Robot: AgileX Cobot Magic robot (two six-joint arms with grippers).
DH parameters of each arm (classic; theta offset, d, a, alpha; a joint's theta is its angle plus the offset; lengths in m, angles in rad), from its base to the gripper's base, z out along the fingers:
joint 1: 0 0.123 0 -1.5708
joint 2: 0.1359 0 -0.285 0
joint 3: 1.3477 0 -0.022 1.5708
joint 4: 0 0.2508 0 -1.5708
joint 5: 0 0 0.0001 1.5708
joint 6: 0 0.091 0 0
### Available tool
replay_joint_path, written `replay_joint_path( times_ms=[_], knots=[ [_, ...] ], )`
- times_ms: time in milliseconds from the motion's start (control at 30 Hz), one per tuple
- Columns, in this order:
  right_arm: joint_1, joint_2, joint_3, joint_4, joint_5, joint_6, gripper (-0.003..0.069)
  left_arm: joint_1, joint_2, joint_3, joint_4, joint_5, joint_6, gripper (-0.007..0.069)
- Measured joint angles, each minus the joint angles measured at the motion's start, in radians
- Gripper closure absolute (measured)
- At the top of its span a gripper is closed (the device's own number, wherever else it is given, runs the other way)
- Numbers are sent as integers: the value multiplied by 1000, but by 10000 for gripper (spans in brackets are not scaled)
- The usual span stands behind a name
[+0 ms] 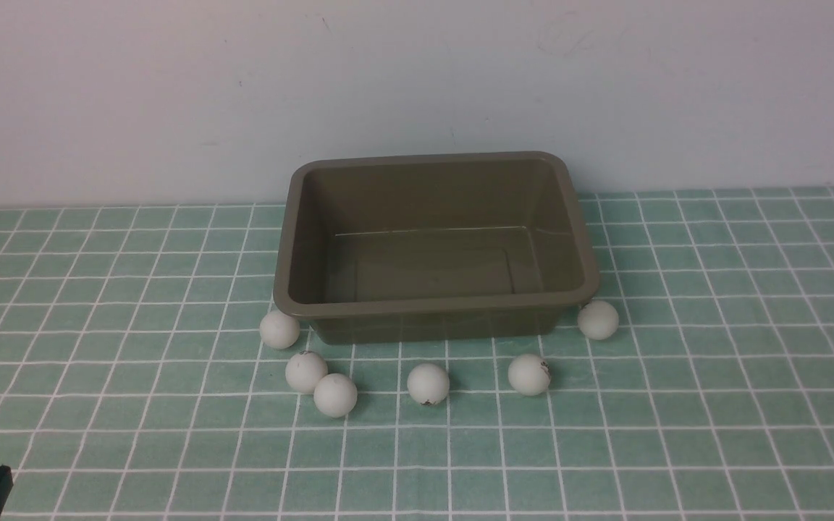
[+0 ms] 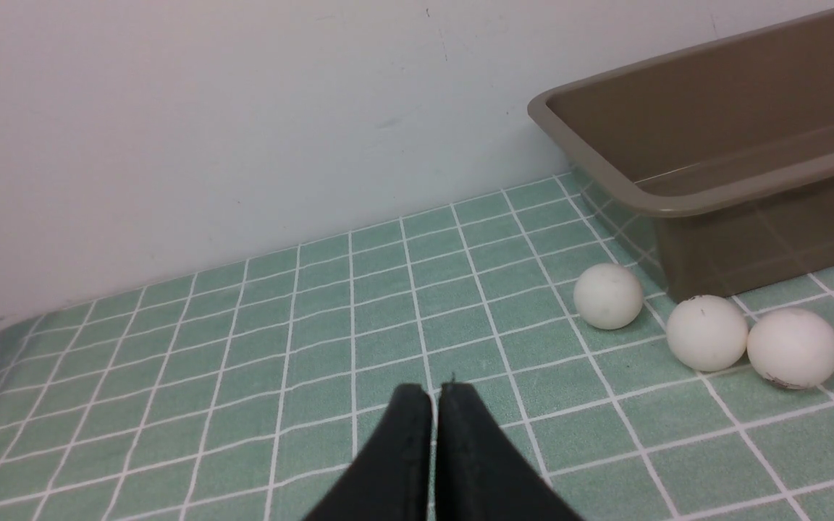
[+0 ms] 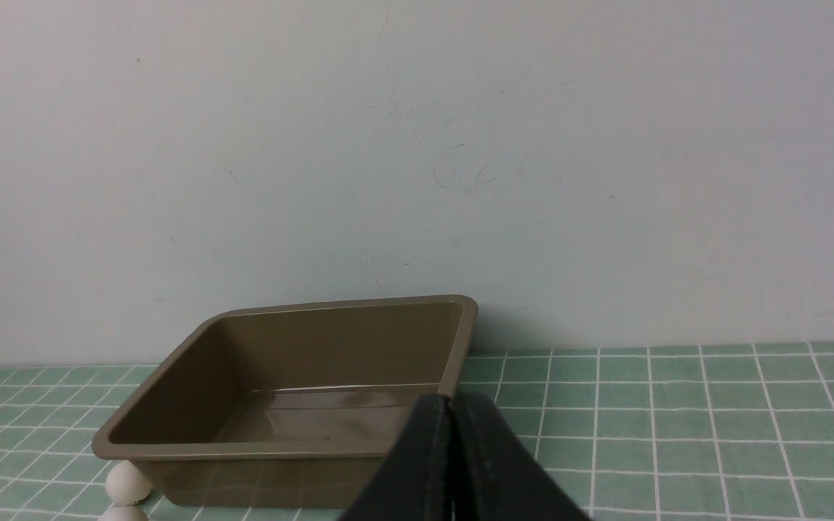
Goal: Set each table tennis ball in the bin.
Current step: Use the right arm to clamp the table tennis ball closest to it
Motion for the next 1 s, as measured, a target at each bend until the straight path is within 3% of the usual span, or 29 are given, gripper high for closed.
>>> replay_joint_path(
  times_ms=[333, 667, 1000],
  knots=[
    [0, 0, 0, 45, 0, 5, 676, 0, 0, 0, -39, -89, -53, 629],
    [0, 0, 0, 65, 0, 7, 676, 0, 0, 0, -179, -222, -275, 629],
    [0, 0, 0, 64, 0, 7, 676, 0, 0, 0, -190, -226, -298, 629]
  ],
)
